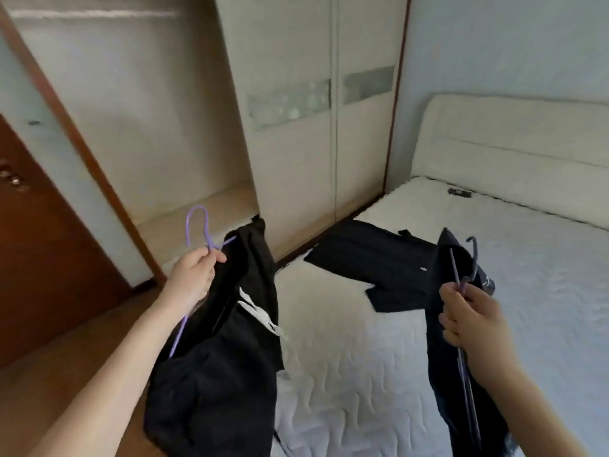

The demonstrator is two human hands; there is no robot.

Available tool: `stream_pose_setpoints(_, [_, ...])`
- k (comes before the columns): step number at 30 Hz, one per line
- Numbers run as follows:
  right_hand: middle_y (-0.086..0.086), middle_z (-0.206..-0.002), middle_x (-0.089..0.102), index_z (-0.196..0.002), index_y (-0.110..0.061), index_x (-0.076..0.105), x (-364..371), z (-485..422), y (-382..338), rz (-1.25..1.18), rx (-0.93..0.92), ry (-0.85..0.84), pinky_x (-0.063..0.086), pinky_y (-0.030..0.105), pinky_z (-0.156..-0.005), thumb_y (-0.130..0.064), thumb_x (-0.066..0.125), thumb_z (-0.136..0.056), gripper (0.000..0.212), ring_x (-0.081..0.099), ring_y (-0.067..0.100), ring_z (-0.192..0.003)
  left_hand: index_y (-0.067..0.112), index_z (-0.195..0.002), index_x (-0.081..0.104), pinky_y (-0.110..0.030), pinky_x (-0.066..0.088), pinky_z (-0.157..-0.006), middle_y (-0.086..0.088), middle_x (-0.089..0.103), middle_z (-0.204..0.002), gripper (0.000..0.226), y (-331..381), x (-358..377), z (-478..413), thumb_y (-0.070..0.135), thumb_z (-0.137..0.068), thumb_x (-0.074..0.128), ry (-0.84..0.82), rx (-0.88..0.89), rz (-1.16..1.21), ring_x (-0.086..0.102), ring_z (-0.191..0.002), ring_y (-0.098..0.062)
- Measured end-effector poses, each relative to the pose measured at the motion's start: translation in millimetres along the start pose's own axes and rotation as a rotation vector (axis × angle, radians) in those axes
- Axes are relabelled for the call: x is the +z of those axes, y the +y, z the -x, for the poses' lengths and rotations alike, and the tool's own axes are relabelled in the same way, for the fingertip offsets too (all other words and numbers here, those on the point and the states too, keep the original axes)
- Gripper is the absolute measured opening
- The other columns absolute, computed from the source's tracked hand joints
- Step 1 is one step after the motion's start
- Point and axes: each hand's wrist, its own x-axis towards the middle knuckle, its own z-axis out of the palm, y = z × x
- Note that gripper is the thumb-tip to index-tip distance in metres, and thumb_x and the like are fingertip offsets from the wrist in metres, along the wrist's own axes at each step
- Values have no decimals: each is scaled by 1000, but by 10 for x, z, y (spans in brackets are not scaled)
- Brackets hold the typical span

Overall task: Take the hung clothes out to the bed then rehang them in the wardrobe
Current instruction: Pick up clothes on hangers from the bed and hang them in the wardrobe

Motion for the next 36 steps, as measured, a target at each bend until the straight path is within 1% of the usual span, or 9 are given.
stream_pose_setpoints(5, [-8,-50,24,-76,-13,45,1024,33,-51,38,10,-244,15,14,-38,-7,46,-99,23,20,5,-38,10,-84,63,-20,15,-43,9,32,-41,29,-305,-1222,436,18,-100,41,235,7,-95,23,-32,-10])
stream_pose_setpoints(10, [-6,-52,26,-81,-12,45,2089,283,105,98,36,-426,17,15,-38,-9,46,-99,18,22,4,-38,10,-74,62,-19,17,-46,8,31,-43,33,-917,-2326,962,17,-99,41,409,-100,-54,22,-38,-13])
stream_pose_setpoints(13, [-6,-52,30,-95,-11,53,2746,418,350,130,92,-433,20,14,-36,-15,49,-100,7,26,2,-35,7,-73,59,-15,17,-39,7,30,-44,32,-1276,-2855,1198,15,-99,41,454,-157,-20,21,-36,-9])
stream_pose_setpoints(17, [-6,-48,32,-105,5,59,3626,562,774,179,170,-395,20,12,-34,-14,52,-98,22,27,1,-31,6,-71,59,-15,17,-37,7,29,-45,31,-1791,-3532,1330,12,-96,43,484,-218,-19,21,-38,-9])
stream_pose_setpoints(21, [-6,-45,33,-106,7,61,4523,694,914,216,200,-397,21,13,-33,-12,55,-96,22,28,1,-31,11,-68,62,-17,20,-38,8,30,-43,33,-2180,-4139,1307,11,-97,45,476,-282,-12,23,-36,-7])
stream_pose_setpoints(24, [0,-52,28,-106,15,58,5153,696,999,206,219,-403,19,13,-35,-10,55,-95,27,27,3,-32,21,-66,63,-23,22,-47,7,33,-41,36,-2395,-4537,1139,13,-97,47,460,-320,-74,28,-36,-8])
stream_pose_setpoints(27, [-7,-45,25,-105,16,56,5805,564,1079,199,246,-453,17,13,-37,-11,55,-95,29,22,6,-33,23,-67,64,-29,26,-53,6,37,-44,34,-2567,-4865,804,16,-96,49,447,-351,-113,33,-40,-12])
stream_pose_setpoints(31, [-12,-40,28,-87,-1,61,6710,289,1265,158,253,-499,16,13,-36,-12,57,-95,13,22,5,-33,23,-69,66,-32,29,-58,4,42,-46,32,-2827,-5222,74,17,-96,50,448,-393,-102,37,-44,-16])
stream_pose_setpoints(36, [-8,-43,25,-81,-8,57,7780,-220,1425,63,307,-569,14,16,-35,-9,51,-98,18,21,4,-32,25,-66,66,-29,28,-53,3,42,-43,35,-2875,-5480,-1088,16,-96,49,409,-412,-150,37,-41,-12])
